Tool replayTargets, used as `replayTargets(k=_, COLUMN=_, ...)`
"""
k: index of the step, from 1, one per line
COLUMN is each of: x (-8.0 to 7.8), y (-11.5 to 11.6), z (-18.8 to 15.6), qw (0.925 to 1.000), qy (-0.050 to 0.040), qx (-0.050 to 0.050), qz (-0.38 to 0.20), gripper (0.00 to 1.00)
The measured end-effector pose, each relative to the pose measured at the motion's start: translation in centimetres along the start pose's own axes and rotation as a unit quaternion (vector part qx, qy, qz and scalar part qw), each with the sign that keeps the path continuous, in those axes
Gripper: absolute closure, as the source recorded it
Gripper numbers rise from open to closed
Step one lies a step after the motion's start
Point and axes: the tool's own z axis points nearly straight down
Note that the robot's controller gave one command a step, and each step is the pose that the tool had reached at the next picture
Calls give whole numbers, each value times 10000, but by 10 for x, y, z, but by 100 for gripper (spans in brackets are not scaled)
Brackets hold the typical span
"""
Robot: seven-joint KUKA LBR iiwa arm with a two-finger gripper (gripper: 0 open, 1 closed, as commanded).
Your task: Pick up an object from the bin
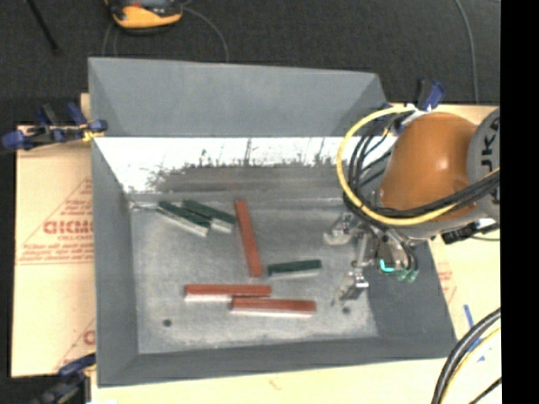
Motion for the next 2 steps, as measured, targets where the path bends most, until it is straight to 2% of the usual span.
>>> replayTargets(k=2, x=-3, y=1, z=-2, qw=10000, qy=-56, qx=6, qz=-18, gripper=0)
